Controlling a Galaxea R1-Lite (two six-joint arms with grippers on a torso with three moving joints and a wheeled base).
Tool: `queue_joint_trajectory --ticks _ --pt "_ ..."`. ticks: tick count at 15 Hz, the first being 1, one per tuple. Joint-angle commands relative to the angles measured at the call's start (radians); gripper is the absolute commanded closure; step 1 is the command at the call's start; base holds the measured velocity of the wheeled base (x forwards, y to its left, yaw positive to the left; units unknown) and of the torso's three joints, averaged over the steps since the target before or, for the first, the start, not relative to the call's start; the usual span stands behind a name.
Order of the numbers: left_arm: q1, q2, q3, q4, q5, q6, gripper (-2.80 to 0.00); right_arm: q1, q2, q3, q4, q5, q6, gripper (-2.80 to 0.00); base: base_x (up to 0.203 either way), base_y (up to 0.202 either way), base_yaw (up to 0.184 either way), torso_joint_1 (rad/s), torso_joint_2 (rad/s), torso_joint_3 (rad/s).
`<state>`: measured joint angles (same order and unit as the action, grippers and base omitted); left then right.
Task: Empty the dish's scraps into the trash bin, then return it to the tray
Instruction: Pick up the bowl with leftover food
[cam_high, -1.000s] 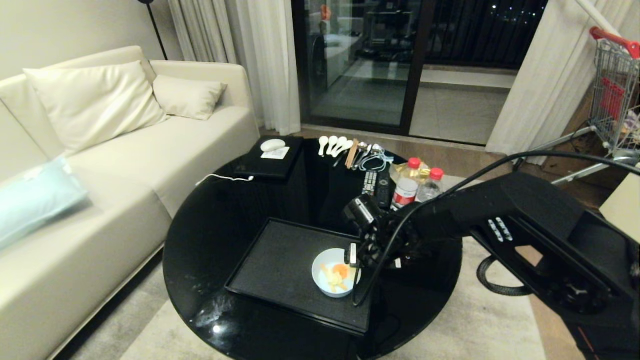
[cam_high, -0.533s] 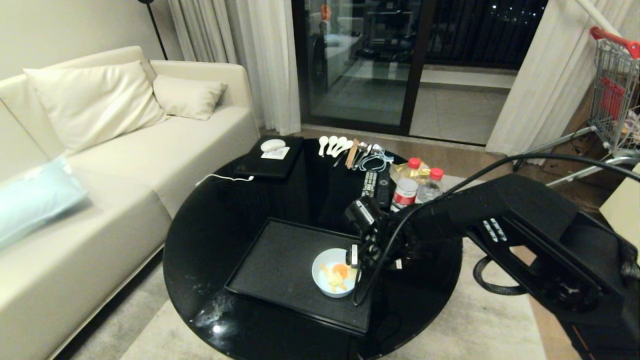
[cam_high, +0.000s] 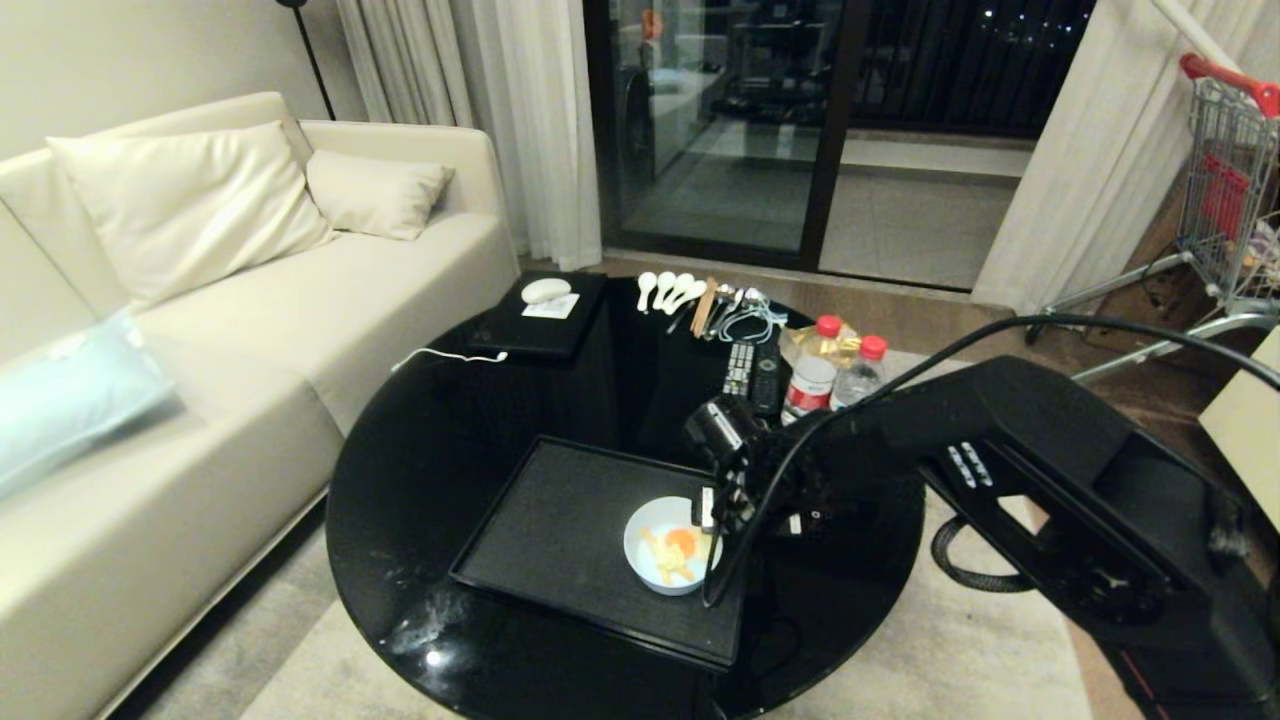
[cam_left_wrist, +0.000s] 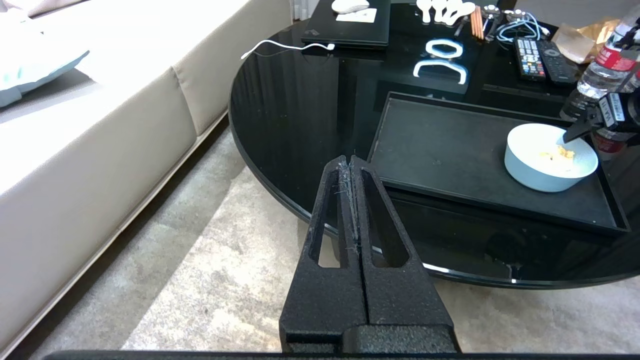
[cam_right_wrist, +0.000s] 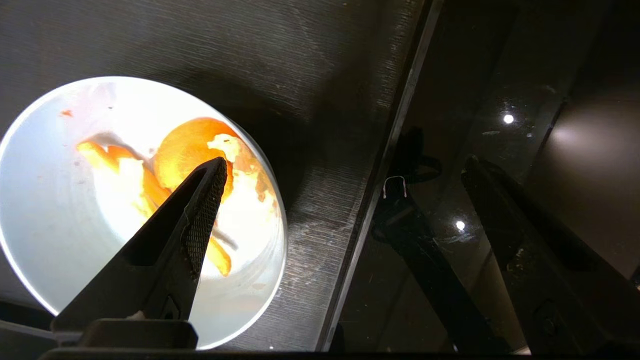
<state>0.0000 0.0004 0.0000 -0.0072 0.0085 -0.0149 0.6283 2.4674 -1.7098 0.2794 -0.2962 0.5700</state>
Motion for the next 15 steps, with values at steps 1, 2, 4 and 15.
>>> queue_joint_trajectory --ticks 1,2,4,15 --pt "0.0 0.0 0.0 0.0 0.001 0.0 0.0 0.001 0.007 -0.01 0.004 -0.001 0.004 -2.8 0.0 0.0 0.0 0.0 0.0 0.0" --pt "0.0 0.0 0.0 0.0 0.001 0.0 0.0 -0.001 0.008 -0.014 0.003 -0.003 0.002 -2.8 0.0 0.0 0.0 0.0 0.0 0.0" --pt "0.0 0.0 0.0 0.0 0.001 0.0 0.0 -0.001 0.008 -0.013 0.001 -0.003 -0.012 -2.8 0.0 0.0 0.0 0.0 0.0 0.0" --pt "0.0 0.0 0.0 0.0 0.001 0.0 0.0 0.011 0.027 -0.034 0.0 -0.014 -0.019 -2.8 0.0 0.0 0.0 0.0 0.0 0.0"
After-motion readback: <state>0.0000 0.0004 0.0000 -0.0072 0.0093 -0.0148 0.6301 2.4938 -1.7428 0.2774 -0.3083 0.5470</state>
